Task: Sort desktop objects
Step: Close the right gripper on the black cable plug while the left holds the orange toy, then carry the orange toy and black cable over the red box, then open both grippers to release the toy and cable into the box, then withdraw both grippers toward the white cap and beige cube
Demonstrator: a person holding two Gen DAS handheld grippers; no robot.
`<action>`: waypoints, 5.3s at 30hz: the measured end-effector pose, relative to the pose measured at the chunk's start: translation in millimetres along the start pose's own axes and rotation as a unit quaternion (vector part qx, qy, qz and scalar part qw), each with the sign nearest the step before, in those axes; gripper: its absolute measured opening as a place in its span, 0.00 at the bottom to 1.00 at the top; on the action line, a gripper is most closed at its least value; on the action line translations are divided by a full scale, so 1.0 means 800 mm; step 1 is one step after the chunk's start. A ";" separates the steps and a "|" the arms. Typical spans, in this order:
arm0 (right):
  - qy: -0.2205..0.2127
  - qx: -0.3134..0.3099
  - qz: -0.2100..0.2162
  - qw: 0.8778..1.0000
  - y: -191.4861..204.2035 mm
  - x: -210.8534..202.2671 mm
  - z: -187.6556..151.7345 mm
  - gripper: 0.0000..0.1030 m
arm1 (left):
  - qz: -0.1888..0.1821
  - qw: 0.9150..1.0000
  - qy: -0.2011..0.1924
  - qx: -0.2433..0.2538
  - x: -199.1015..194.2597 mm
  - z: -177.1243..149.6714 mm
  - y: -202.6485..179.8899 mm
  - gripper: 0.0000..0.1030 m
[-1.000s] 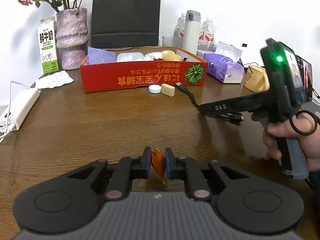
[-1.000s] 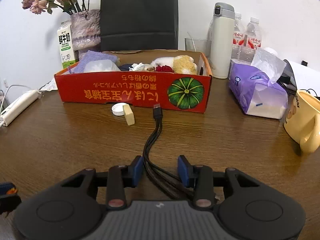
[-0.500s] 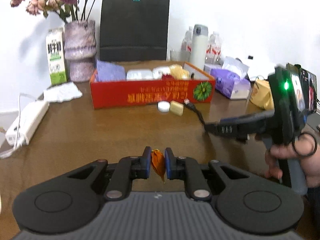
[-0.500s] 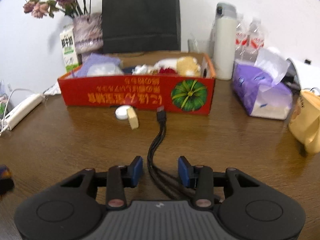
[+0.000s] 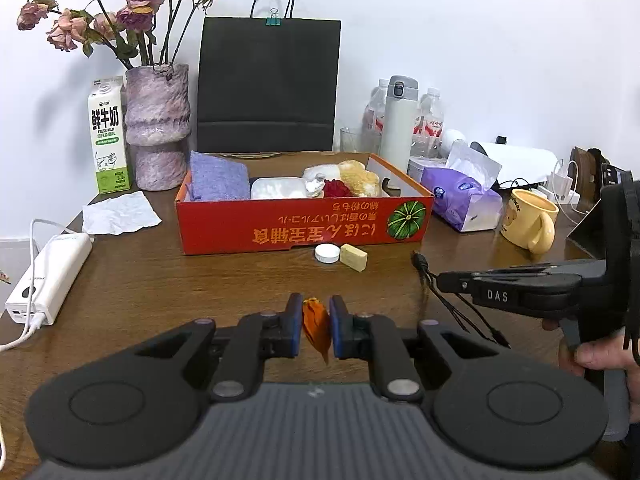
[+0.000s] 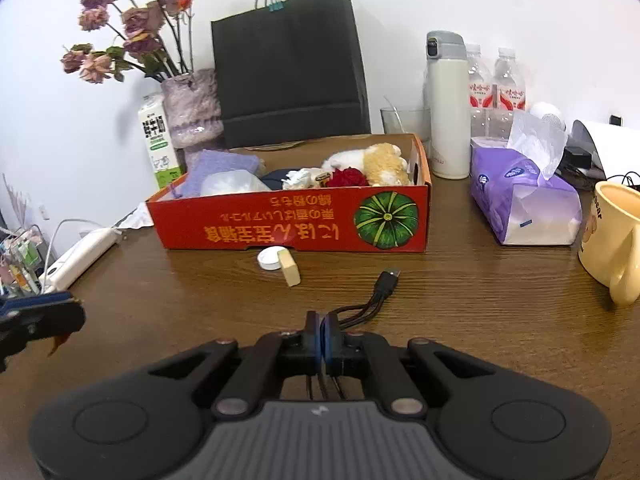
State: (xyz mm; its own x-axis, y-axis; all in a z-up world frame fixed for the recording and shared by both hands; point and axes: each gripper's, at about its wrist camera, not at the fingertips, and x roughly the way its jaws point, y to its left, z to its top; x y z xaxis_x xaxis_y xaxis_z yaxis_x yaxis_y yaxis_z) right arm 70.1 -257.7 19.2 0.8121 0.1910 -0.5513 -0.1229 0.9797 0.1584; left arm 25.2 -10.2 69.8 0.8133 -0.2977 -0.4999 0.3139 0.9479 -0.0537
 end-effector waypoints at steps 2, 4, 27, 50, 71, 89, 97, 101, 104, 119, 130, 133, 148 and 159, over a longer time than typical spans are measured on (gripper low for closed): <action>0.006 -0.003 -0.007 1.000 0.001 0.003 -0.005 0.01 | 0.001 1.000 0.007 -0.003 0.003 -0.001 0.001 0.15; 0.014 -0.001 -0.016 1.000 0.001 0.009 -0.010 0.01 | 0.002 1.000 0.012 -0.001 0.006 -0.003 -0.001 0.15; -0.004 0.005 -0.002 1.000 0.004 -0.002 -0.014 0.02 | 0.020 0.999 0.009 0.026 0.011 0.006 -0.014 0.15; -0.016 0.053 0.033 0.998 -0.045 -0.022 0.010 0.01 | 0.015 0.999 0.013 0.031 0.025 0.030 -0.018 0.15; -0.024 0.016 0.057 0.998 0.003 -0.031 0.005 0.01 | 0.011 0.999 0.002 0.036 0.033 0.035 -0.013 0.15; -0.096 0.046 0.072 0.992 -0.010 -0.071 0.077 0.01 | -0.006 1.000 -0.030 -0.006 0.067 0.132 0.008 0.15; -0.156 -0.012 0.053 0.986 0.011 -0.044 0.197 0.01 | 0.004 1.000 0.003 -0.020 0.167 0.229 0.043 0.15; -0.143 -0.027 0.045 0.988 0.012 0.021 0.253 0.01 | 0.005 0.996 0.067 -0.055 0.255 0.243 0.079 0.15; -0.106 -0.014 0.026 0.994 0.001 0.103 0.270 0.05 | 0.016 0.989 0.124 -0.078 0.322 0.225 0.101 0.21; 0.067 -0.012 -0.053 0.996 -0.016 0.145 0.220 0.73 | 0.115 0.986 0.104 -0.061 0.221 0.207 0.109 0.97; 0.047 -0.040 -0.024 0.998 0.019 0.030 0.117 0.80 | 0.100 0.989 0.088 -0.063 0.092 0.128 0.086 1.00; 0.045 -0.028 -0.019 0.998 0.021 0.007 0.084 0.80 | 0.093 0.990 0.080 -0.064 0.065 0.096 0.075 1.00; 0.041 -0.018 -0.002 0.999 0.023 -0.060 -0.025 0.63 | 0.053 0.998 0.034 -0.003 -0.021 -0.013 0.029 1.00; 0.045 -0.050 0.017 0.998 0.025 0.002 0.006 0.48 | 0.036 0.998 0.041 0.007 0.041 0.006 0.035 0.92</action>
State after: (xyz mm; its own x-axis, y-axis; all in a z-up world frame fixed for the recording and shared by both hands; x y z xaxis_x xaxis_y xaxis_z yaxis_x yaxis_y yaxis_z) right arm 72.0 -237.9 25.5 0.7521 0.2250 -0.6195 -0.2098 0.9728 0.0986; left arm 62.9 6.5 56.1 0.7908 -0.2186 -0.5717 0.2638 0.9646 -0.0039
